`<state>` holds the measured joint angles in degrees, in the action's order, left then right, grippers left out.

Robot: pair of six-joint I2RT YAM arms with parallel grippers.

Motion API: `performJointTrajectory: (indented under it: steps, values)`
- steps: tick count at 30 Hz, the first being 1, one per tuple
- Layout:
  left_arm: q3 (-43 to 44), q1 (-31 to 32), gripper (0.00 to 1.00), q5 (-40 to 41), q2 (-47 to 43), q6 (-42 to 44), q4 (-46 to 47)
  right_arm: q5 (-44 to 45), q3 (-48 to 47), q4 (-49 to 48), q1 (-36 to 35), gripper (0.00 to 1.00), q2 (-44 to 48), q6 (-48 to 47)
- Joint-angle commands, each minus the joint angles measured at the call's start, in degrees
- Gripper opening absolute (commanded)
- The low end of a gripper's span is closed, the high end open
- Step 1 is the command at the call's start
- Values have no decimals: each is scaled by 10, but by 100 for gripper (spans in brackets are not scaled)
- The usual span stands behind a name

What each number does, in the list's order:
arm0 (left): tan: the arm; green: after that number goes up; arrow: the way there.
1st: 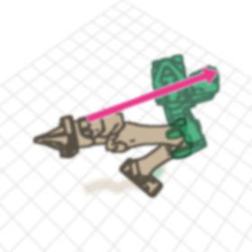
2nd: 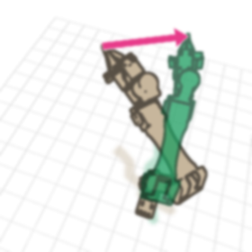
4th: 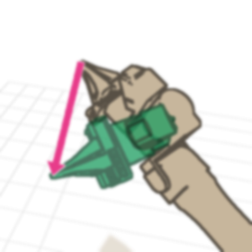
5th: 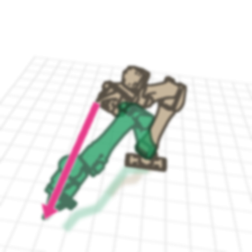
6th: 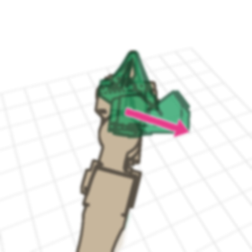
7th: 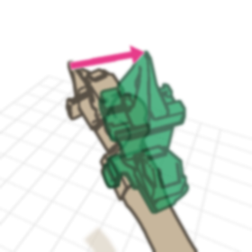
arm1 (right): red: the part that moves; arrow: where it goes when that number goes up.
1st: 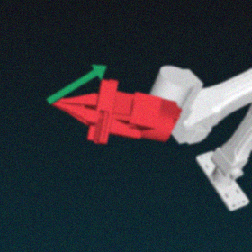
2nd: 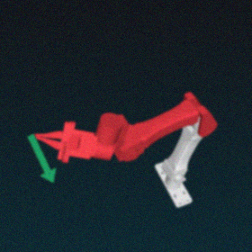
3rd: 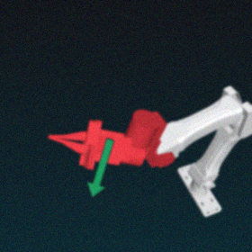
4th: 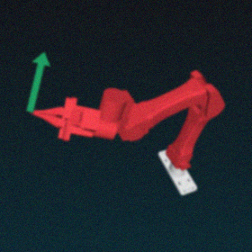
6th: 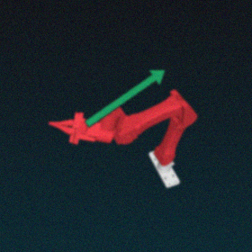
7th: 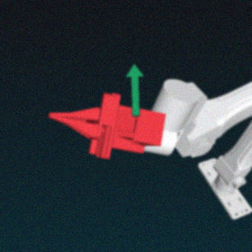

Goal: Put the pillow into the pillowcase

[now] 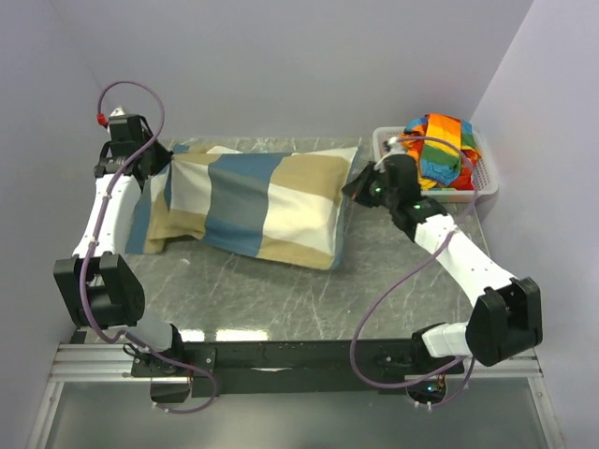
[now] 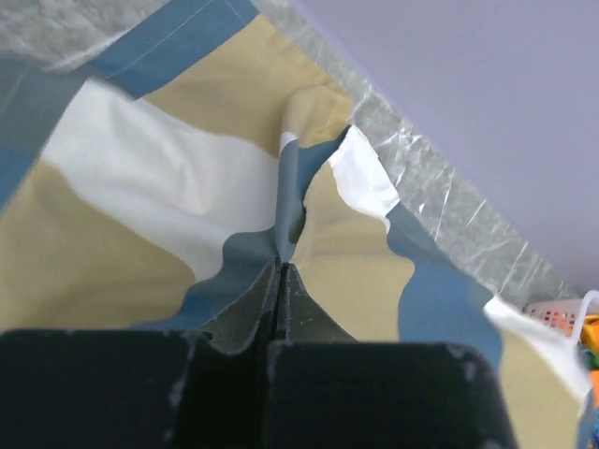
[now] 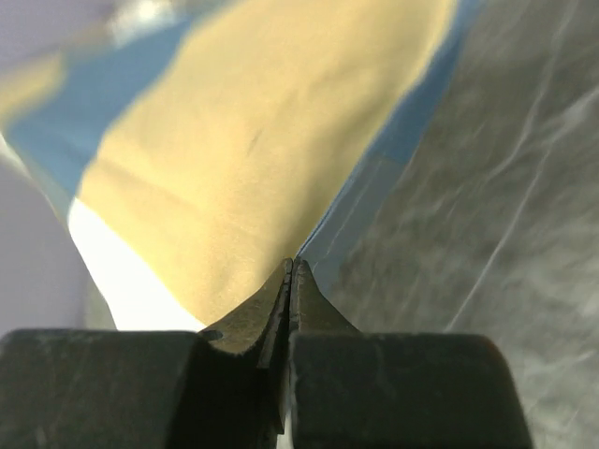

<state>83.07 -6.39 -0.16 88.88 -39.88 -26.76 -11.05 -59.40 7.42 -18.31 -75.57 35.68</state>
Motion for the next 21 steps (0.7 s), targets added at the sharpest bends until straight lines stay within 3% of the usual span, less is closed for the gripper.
performJointTrajectory:
  steps: [1,4,6,8,10,14,17,18,21]
  values:
    - [30,21,1,-1,10,8,19,51,-43,35,-10,0,20,-40]
    - [49,86,1,43,31,29,-6,10,-36,51,98,0,29,-52]
    - [47,82,1,44,23,21,-9,-1,-45,62,128,0,24,-57]
    - [48,41,1,40,10,18,-10,-5,-50,59,109,0,11,-48]
    - [66,-14,1,31,-10,9,-17,37,-52,57,40,0,1,-47]
    - [72,-58,1,23,-34,-1,-10,56,-58,59,-12,0,-22,-47]
    - [62,-35,1,0,-16,9,-8,43,-36,60,49,0,-8,-48]
    - [59,-2,1,0,-5,12,-17,31,-28,58,70,0,-5,-48]
    - [21,52,1,46,11,28,-10,25,-34,66,121,0,-12,-52]
